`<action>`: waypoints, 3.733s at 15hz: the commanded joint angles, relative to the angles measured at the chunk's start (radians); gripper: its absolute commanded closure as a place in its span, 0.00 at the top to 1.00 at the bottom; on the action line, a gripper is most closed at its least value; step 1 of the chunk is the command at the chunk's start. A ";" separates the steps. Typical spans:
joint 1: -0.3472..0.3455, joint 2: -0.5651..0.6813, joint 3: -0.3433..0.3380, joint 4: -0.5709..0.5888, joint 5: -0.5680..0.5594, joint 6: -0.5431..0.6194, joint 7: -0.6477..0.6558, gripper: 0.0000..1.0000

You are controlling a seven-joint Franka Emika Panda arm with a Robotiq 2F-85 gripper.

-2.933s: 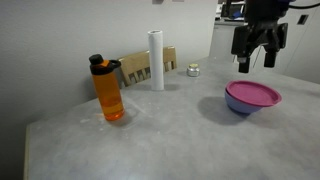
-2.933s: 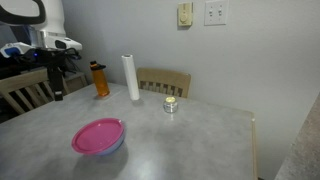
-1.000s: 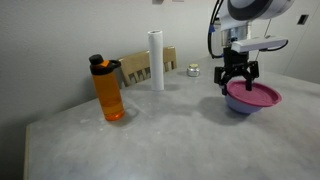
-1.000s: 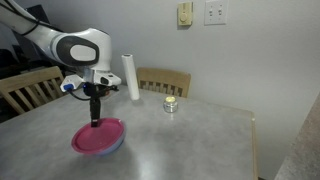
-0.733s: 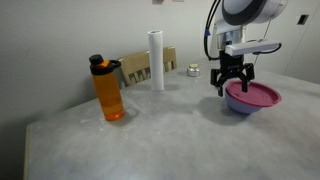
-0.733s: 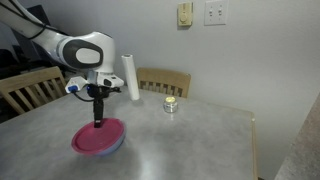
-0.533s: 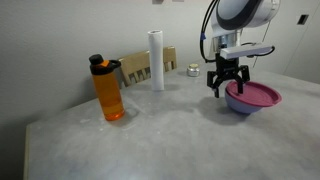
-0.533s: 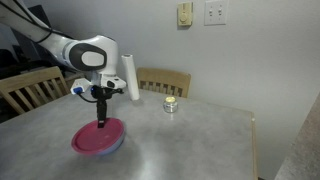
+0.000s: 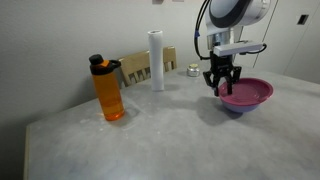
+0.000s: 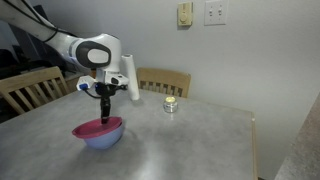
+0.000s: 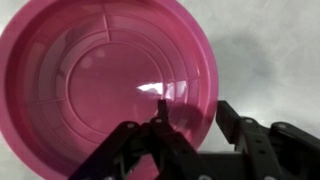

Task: Put the plate on the table

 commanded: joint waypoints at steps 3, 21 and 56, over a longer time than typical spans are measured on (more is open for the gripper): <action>-0.001 0.017 -0.002 0.044 0.005 -0.033 0.006 0.10; 0.115 -0.053 0.087 0.100 -0.034 -0.162 -0.026 0.03; 0.148 -0.207 0.159 0.125 -0.085 -0.470 -0.407 1.00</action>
